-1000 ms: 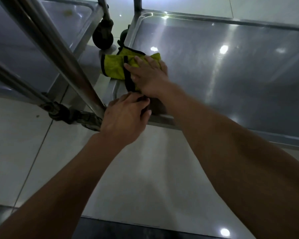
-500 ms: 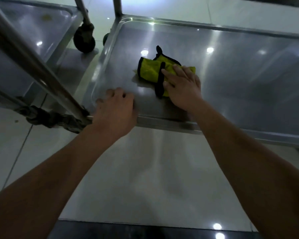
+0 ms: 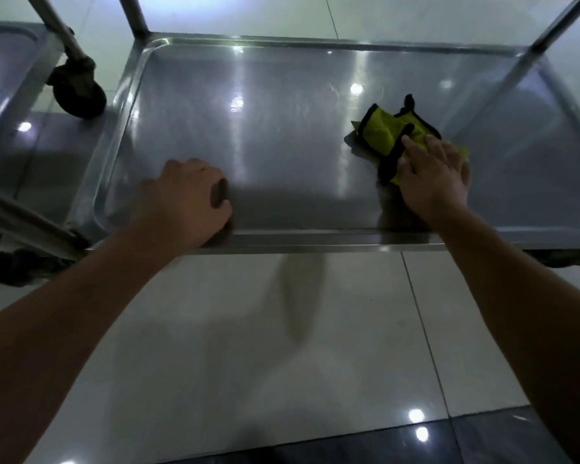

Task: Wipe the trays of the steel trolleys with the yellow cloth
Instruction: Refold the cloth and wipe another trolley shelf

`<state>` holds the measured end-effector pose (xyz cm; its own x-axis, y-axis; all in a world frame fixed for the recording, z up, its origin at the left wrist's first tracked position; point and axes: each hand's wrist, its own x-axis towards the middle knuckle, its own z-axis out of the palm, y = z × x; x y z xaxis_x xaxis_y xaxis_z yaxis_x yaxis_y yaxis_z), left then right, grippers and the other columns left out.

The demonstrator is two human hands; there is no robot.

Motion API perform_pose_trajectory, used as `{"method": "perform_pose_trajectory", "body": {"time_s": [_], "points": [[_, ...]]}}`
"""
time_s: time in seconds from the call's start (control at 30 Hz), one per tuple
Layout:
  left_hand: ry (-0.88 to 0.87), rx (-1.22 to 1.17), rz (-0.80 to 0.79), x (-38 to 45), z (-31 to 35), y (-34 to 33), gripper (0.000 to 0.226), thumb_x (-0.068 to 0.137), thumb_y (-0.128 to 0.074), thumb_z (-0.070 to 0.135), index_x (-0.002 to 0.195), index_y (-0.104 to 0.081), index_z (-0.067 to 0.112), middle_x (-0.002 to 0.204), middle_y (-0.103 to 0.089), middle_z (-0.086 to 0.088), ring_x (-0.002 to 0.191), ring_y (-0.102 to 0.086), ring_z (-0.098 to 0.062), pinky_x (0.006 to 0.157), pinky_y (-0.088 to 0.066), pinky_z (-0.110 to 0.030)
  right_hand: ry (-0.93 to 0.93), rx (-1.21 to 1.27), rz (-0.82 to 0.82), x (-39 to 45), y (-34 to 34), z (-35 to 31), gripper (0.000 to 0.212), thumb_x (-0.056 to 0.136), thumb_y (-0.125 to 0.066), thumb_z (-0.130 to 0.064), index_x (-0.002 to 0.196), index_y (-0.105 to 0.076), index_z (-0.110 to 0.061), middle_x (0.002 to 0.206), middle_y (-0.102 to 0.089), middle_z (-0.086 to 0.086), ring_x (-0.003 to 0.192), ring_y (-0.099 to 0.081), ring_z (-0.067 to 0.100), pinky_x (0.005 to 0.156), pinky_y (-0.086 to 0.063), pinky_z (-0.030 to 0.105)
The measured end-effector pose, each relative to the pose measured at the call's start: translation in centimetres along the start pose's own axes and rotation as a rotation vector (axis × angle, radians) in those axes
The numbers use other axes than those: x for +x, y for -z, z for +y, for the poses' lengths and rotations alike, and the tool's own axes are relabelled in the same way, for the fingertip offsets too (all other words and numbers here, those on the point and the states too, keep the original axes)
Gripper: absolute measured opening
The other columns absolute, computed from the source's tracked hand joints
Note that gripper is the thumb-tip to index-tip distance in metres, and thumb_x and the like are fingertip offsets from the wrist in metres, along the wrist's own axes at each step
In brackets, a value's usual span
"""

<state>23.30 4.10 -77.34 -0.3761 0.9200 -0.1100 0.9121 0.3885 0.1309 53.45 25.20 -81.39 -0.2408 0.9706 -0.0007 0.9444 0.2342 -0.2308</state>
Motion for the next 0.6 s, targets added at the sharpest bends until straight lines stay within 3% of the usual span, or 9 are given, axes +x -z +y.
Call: {"method": "perform_pose_trajectory", "body": {"time_s": [0.13, 0.27, 0.5, 0.6], "points": [[0.053, -0.054, 0.029, 0.2, -2.9, -0.1, 0.052, 0.085, -0.064, 0.057, 0.128, -0.061, 0.028, 0.129, -0.056, -0.007, 0.117, -0.052, -0.036, 0.096, -0.048, -0.055, -0.013, -0.041, 0.007, 0.2, -0.1, -1.5, 0.051, 0.102, -0.034, -0.042, 0.153, -0.031, -0.04, 0.165, -0.022, 0.001, 0.152, -0.01, 0.025, 0.123, -0.001, 0.051], [-0.005, -0.034, 0.023, 0.1, -3.8, -0.5, 0.058, 0.086, -0.057, 0.062, 0.136, -0.057, 0.032, 0.133, -0.056, -0.002, 0.121, -0.052, -0.032, 0.098, -0.048, -0.052, 0.042, -0.021, -0.026, 0.4, -0.8, -5.1, 0.05, 0.102, -0.034, -0.042, 0.153, -0.031, -0.042, 0.165, -0.021, -0.001, 0.153, -0.01, 0.023, 0.122, -0.002, 0.052], [-0.033, 0.046, 0.032, -1.0, -4.7, -1.0, 0.063, 0.09, -0.038, 0.069, 0.144, -0.046, 0.038, 0.149, -0.045, 0.007, 0.135, -0.044, -0.024, 0.101, -0.046, -0.05, 0.315, -0.018, -0.076, -0.2, -4.5, -18.0, 0.049, 0.102, -0.034, -0.043, 0.152, -0.03, -0.045, 0.166, -0.019, -0.002, 0.153, -0.009, 0.025, 0.121, -0.003, 0.053], [-0.033, 0.015, 0.013, -1.1, -4.9, -1.5, 0.065, 0.092, -0.039, 0.068, 0.149, -0.038, 0.038, 0.158, -0.036, 0.007, 0.145, -0.033, -0.023, 0.107, -0.04, -0.05, 0.429, 0.008, -0.128, -0.3, -5.7, -23.7, 0.048, 0.103, -0.032, -0.043, 0.151, -0.032, -0.047, 0.166, -0.019, -0.003, 0.153, -0.009, 0.025, 0.121, -0.001, 0.053]]}}
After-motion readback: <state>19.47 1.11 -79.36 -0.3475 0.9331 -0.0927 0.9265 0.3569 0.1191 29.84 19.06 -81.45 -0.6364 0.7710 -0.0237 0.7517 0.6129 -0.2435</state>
